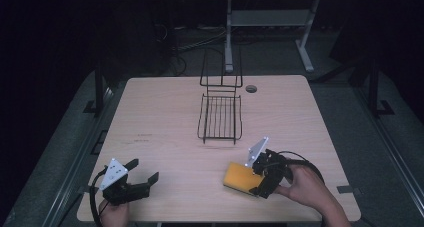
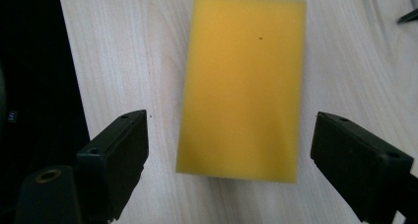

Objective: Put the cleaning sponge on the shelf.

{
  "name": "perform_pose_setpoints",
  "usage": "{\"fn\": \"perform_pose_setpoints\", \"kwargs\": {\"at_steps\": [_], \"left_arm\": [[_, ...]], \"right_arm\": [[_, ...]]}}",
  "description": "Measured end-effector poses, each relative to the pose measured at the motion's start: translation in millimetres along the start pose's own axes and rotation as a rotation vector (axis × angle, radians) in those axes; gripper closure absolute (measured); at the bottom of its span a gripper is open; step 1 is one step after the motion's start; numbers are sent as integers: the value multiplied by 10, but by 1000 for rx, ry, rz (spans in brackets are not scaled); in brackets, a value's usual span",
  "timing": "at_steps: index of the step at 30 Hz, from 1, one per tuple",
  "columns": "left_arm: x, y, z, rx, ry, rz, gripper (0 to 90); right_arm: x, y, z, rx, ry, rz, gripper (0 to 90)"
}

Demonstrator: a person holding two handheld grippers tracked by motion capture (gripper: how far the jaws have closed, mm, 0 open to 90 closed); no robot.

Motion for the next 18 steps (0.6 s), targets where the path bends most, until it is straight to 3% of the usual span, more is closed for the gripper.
{"fn": "perform_pose_setpoints", "kwargs": {"at_steps": [18], "left_arm": [[-1, 0, -2, 1, 0, 1, 130]], "right_arm": [[80, -89, -12, -9, -20, 12, 143]]}}
Point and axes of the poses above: each handheld gripper's, and its own axes: x roughly forward along the jaws, y roughly out of its underside, z roughly to its left, the point moved 6 cm from there along x, roughly forward along the jaws, and after that the axes turned 2 degrees about -z, right-handed, at the moved point
